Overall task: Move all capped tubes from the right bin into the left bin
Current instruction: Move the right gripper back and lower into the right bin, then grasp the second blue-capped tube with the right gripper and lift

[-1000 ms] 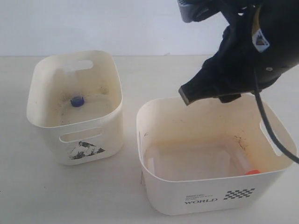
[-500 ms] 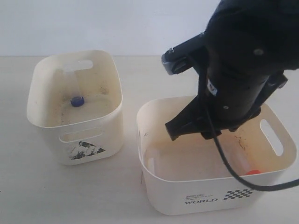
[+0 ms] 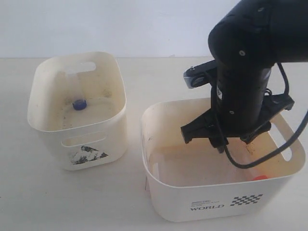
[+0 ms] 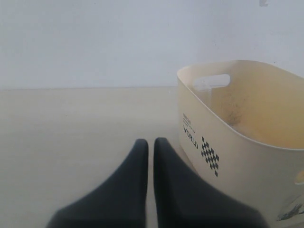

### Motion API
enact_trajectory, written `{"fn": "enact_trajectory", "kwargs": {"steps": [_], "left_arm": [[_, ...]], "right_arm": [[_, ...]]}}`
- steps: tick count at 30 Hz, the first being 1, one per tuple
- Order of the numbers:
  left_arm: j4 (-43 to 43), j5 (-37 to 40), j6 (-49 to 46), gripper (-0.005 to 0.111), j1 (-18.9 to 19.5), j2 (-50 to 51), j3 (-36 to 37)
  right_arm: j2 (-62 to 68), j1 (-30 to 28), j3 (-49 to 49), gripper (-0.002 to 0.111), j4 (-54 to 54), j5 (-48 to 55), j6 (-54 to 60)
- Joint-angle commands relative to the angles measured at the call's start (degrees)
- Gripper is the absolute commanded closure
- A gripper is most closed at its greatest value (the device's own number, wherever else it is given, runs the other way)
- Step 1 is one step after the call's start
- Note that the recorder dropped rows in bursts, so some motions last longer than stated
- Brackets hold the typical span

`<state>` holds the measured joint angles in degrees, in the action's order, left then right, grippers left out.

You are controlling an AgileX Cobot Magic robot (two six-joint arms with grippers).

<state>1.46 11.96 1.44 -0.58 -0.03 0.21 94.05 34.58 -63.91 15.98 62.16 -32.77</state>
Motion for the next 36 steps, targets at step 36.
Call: {"fn": "enact_trajectory", "kwargs": {"steps": [36], "left_arm": [[-0.36, -0.36, 0.54, 0.102, 0.02, 0.03, -0.21]], "right_arm": [[16.91, -0.35, -0.07, 0.037, 1.18, -5.29, 1.39]]}}
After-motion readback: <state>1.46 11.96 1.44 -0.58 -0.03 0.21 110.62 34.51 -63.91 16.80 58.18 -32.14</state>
